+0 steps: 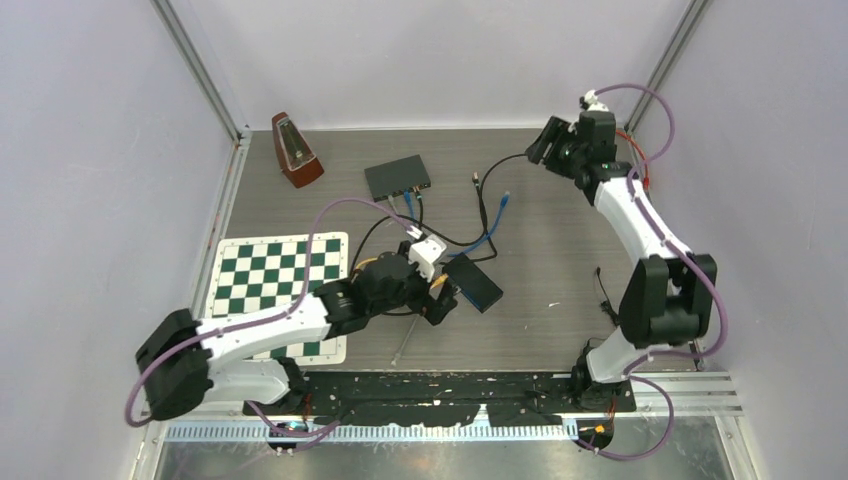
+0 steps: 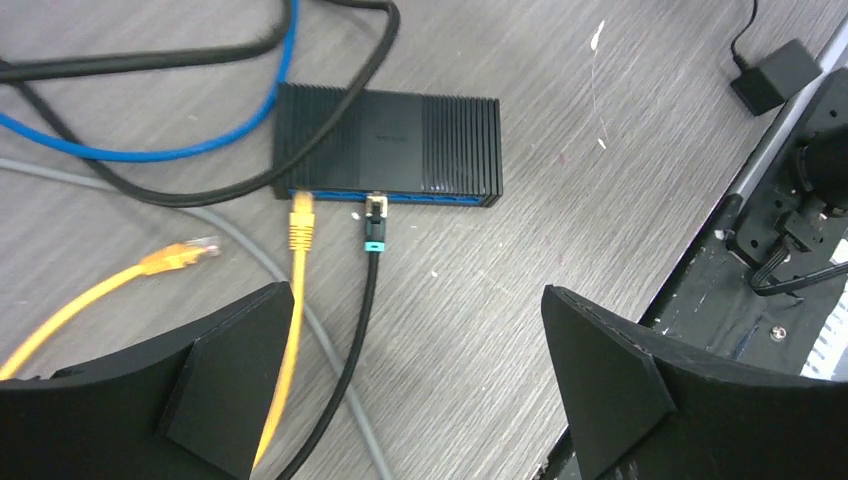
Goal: Insert the plug into the switch port
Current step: Pick up the connector from the corner of the board.
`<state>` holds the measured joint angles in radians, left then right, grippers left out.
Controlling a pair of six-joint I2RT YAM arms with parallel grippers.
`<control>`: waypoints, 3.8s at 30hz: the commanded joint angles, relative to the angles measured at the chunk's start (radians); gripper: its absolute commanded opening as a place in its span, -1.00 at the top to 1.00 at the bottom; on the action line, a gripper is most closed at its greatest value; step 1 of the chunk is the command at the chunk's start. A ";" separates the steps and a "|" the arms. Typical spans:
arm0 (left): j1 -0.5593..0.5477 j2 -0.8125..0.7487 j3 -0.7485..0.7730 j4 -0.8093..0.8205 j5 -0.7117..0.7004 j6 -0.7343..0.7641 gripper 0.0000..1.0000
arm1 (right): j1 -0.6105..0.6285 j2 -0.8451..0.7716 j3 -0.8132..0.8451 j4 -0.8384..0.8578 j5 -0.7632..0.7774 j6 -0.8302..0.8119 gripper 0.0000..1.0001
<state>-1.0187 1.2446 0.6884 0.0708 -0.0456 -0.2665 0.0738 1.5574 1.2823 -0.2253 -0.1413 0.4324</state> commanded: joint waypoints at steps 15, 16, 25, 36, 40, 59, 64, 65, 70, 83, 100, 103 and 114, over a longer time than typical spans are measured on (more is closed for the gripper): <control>0.003 -0.534 0.107 -0.637 -0.122 0.327 -0.99 | -0.121 0.779 0.930 -0.359 0.223 -0.396 -0.23; 0.004 -0.549 0.102 -0.644 -0.126 0.347 -0.99 | -0.124 0.785 0.924 -0.343 0.220 -0.390 -0.22; 0.003 -0.678 0.014 -0.591 -0.252 0.421 -0.95 | -0.151 0.847 0.862 -0.297 0.178 -0.355 -0.13; 0.003 -0.820 -0.101 -0.462 -0.307 0.473 -0.87 | -0.161 0.954 0.959 -0.350 0.178 -0.358 -0.02; 0.003 -0.817 -0.099 -0.460 -0.333 0.479 -0.86 | -0.162 0.957 0.963 -0.364 0.183 -0.353 0.09; 0.003 -0.785 -0.108 -0.462 -0.291 0.467 -0.83 | -0.158 0.524 0.810 -0.202 0.188 -0.463 0.90; 0.004 -0.752 -0.137 -0.377 -0.480 0.398 -0.99 | -0.155 0.373 0.757 -0.212 0.122 -0.479 0.89; 0.003 -0.731 -0.115 -0.399 -0.512 0.396 -0.99 | -0.153 0.325 0.744 -0.214 0.074 -0.483 0.89; 0.003 -0.684 -0.017 -0.509 -0.402 0.373 -0.97 | -0.118 0.192 0.665 -0.261 -0.092 -0.515 0.90; 0.003 -0.749 0.166 -0.656 -0.166 0.474 -0.90 | -0.002 -0.177 0.211 -0.273 -0.543 -0.672 0.89; 0.007 -0.417 0.551 -0.710 0.128 0.682 -0.55 | 0.263 -0.583 -0.223 -0.302 -0.729 -1.200 0.89; 0.006 -0.322 0.649 -0.743 0.165 0.690 -0.53 | 0.287 -0.619 -0.272 -0.293 -0.736 -1.248 0.90; 0.006 -0.157 0.679 -0.654 0.281 0.754 -0.42 | 0.365 -0.644 -0.271 -0.325 -0.758 -1.288 0.89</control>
<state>-1.0142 1.0767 1.3842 -0.6781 0.1448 0.4297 0.4141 0.9409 0.9981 -0.5663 -0.8715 -0.8185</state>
